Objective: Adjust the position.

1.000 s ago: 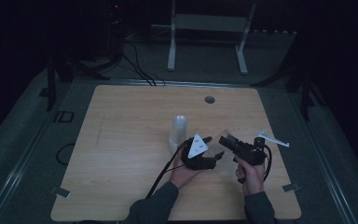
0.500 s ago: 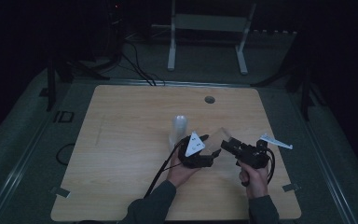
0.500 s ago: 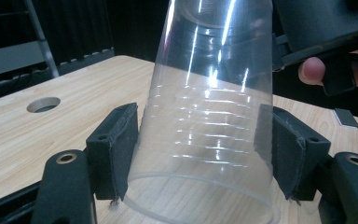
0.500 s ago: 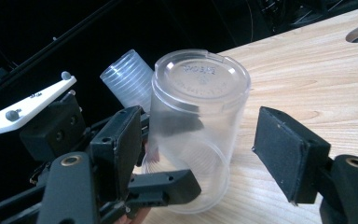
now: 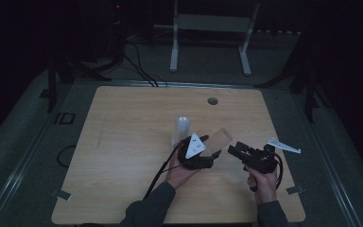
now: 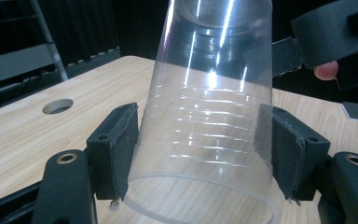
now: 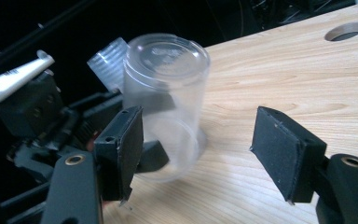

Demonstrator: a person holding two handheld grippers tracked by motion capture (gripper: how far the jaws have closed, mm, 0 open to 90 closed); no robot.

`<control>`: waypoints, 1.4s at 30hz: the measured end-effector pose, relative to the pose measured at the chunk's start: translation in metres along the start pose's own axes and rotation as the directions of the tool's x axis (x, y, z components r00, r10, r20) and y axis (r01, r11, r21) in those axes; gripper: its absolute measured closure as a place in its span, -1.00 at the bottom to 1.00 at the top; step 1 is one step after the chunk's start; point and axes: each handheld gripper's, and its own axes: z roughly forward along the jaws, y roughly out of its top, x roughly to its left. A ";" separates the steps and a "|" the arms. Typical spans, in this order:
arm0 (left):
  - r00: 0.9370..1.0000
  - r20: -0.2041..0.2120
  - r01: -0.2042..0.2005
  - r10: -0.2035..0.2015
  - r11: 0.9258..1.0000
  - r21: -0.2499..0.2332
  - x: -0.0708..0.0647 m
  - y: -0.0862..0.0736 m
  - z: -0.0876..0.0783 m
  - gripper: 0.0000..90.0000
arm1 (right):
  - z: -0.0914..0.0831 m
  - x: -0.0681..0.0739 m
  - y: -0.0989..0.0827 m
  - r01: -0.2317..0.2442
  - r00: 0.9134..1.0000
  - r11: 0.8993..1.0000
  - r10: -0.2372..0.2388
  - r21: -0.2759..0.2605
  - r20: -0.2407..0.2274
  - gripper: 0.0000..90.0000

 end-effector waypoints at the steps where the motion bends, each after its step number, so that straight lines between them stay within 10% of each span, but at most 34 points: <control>1: 1.000 -0.001 -0.006 0.006 1.000 0.001 0.000 0.001 -0.001 -0.30 | 0.000 0.000 0.000 0.007 1.000 1.000 -0.007 0.006 0.004 -0.24; 19: 0.999 0.001 -0.041 0.041 0.999 0.021 0.008 0.008 -0.016 -0.31 | -0.001 0.006 0.010 0.154 0.984 0.981 -0.163 0.116 0.077 -0.16; 42: 0.996 0.051 -0.079 0.076 0.995 0.054 0.018 0.018 -0.026 -0.31 | 0.003 0.020 0.026 0.314 0.934 0.921 -0.343 0.233 0.099 -0.16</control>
